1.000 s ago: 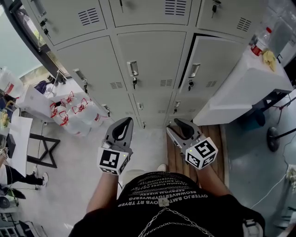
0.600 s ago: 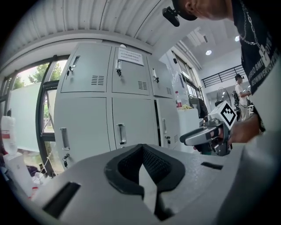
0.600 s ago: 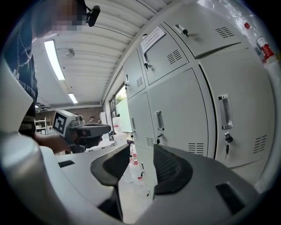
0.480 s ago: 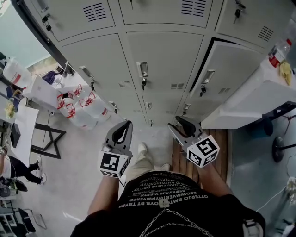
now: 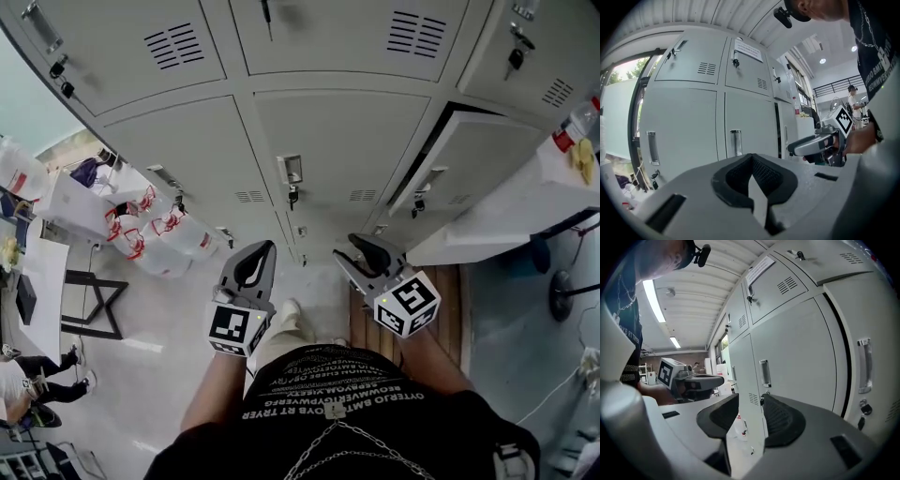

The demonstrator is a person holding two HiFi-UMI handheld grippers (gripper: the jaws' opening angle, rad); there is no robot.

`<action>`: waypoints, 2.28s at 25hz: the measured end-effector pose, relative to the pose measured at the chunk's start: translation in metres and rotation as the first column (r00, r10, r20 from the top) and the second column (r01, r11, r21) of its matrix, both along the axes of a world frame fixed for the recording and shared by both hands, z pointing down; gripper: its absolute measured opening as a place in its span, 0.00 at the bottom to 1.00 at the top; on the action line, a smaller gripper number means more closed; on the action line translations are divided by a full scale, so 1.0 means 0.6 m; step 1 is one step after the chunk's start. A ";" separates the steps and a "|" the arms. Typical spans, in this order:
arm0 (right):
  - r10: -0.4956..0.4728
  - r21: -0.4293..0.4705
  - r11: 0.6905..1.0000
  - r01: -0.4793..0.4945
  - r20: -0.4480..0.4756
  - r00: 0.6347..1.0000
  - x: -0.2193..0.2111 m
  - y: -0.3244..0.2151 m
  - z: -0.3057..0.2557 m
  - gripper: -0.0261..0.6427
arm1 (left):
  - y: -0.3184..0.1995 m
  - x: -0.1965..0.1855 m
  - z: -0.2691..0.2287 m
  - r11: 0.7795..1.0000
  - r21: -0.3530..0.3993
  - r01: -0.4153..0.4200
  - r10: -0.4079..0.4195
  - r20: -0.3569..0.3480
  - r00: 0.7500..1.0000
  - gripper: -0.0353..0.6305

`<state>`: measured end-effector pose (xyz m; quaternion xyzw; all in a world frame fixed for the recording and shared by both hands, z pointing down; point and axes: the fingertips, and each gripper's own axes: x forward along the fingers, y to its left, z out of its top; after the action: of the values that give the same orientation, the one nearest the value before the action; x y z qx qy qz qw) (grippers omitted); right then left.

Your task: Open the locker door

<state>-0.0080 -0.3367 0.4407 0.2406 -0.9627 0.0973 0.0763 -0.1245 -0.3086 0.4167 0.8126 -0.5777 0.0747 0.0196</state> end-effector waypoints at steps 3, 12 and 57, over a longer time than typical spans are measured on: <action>0.017 0.005 1.000 -0.017 -0.004 1.000 -0.021 -0.034 -0.005 0.28 | -0.033 -0.019 -0.002 1.000 0.003 -0.018 0.018 0.003 1.000 0.05; 0.015 0.022 1.000 -0.015 -0.004 1.000 -0.112 -0.114 -0.016 0.28 | -0.113 -0.074 0.005 0.998 -0.002 -0.063 0.063 0.025 0.998 0.05; 0.068 0.031 0.997 -0.068 0.007 0.998 -0.213 -0.120 -0.031 0.25 | -0.154 -0.092 0.007 0.971 0.014 -0.237 0.237 0.020 0.971 0.05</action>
<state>-0.1358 -0.4084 0.4223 0.2739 -0.9557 0.0854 0.0663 -0.1795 -0.4011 0.4206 0.8752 -0.4773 0.0791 -0.0015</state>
